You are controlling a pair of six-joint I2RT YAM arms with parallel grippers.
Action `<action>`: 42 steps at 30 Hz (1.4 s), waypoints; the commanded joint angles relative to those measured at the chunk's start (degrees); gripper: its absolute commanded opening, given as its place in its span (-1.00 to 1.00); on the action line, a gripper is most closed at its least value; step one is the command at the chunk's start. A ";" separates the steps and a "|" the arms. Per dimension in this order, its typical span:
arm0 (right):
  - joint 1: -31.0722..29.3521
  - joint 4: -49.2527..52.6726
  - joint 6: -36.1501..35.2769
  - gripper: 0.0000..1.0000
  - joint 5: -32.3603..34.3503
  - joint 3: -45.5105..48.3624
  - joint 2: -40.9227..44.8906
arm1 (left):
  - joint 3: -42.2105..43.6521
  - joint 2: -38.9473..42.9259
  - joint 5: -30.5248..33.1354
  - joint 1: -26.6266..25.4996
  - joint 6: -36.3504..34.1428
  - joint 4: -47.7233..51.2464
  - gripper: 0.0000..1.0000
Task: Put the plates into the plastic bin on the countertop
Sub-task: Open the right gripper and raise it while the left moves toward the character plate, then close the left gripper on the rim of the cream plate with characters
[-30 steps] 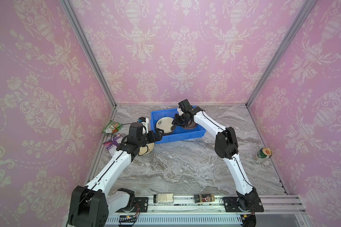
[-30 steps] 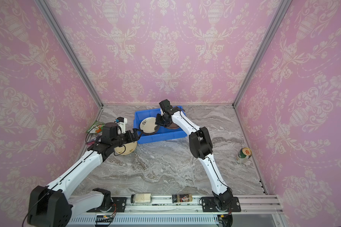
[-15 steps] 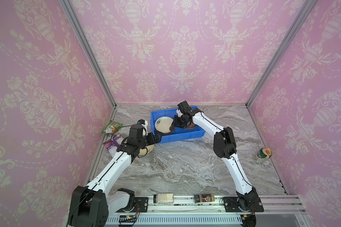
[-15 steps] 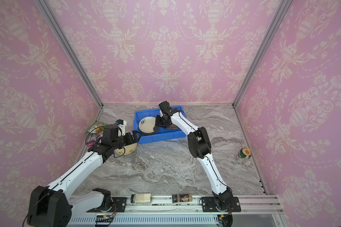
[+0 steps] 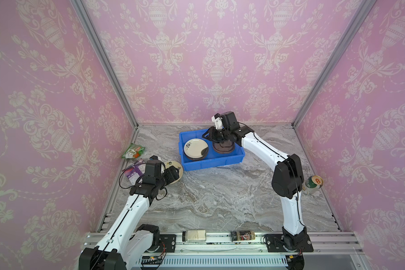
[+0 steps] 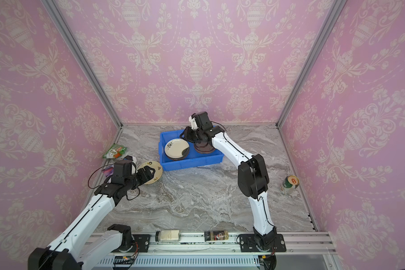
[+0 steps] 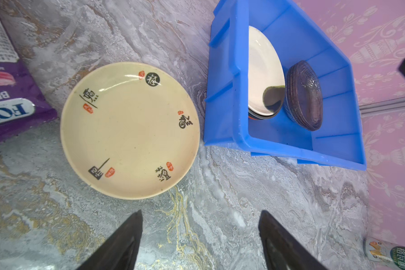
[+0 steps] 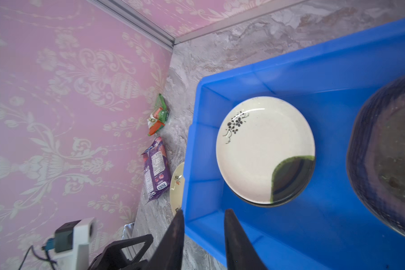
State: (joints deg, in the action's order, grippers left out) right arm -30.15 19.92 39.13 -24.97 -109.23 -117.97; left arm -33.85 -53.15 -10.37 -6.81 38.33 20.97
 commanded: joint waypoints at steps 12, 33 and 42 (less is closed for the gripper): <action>0.53 -10.21 4.91 -0.41 -5.42 9.85 5.25 | 8.91 4.49 -6.22 10.18 9.58 0.84 0.49; 2.14 -13.29 6.63 -0.44 -6.08 13.16 5.56 | 11.48 -9.77 -3.18 11.98 11.76 -15.10 0.06; 2.31 -13.16 6.83 -0.45 -5.66 13.34 5.13 | 12.18 -13.41 -1.68 12.52 11.59 -18.39 -0.18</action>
State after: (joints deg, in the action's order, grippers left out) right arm -28.23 7.55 45.25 -30.26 -96.88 -113.27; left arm -22.87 -65.41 -14.00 5.08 49.47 4.47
